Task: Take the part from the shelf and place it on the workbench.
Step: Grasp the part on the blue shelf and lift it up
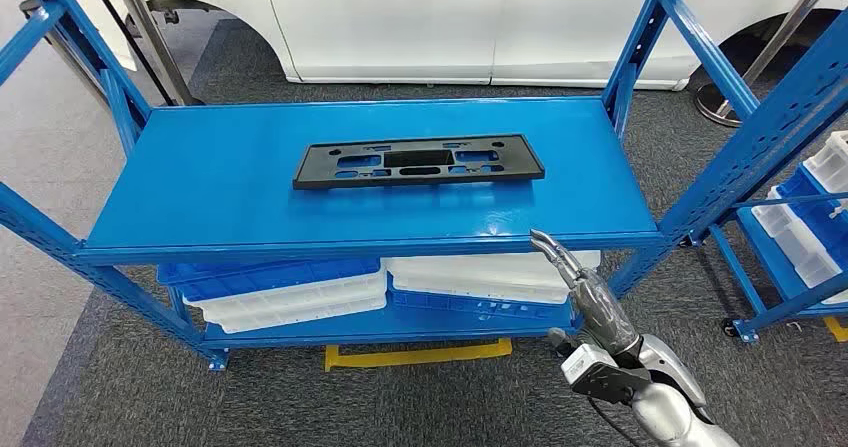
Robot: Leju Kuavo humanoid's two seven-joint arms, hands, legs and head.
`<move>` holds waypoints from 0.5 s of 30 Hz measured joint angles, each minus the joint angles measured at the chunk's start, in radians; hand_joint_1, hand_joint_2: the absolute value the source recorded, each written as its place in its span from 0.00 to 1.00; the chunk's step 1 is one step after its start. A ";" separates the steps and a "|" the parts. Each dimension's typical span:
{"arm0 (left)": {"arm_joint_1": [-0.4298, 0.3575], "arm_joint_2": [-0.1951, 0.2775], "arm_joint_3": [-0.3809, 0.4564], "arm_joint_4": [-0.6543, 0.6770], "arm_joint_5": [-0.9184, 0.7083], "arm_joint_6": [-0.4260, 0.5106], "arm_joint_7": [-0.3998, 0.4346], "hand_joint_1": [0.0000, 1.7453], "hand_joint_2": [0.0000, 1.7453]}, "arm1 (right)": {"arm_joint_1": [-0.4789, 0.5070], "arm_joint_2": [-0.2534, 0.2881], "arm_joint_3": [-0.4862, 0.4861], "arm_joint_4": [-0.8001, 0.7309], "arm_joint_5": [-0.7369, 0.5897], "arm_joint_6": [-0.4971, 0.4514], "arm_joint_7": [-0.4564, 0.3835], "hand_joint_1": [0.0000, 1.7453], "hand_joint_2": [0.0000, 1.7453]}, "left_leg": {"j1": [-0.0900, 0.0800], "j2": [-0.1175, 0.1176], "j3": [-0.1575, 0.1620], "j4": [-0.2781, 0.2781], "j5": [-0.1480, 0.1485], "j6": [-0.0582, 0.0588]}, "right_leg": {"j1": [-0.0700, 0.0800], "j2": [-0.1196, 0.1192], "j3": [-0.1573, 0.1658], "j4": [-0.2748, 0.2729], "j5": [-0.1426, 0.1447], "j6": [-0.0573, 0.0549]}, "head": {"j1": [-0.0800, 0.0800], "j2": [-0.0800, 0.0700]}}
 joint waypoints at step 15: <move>0.000 -0.018 -0.010 -0.019 -0.001 -0.007 0.005 0.00 0.00 | -0.012 -0.010 0.033 0.009 -0.003 -0.005 0.000 0.00 0.00 | 0.001 0.000 -0.001 0.000 0.000 0.000 | 0.000 0.000 -0.001 0.000 0.000 0.000 | 0.000 0.000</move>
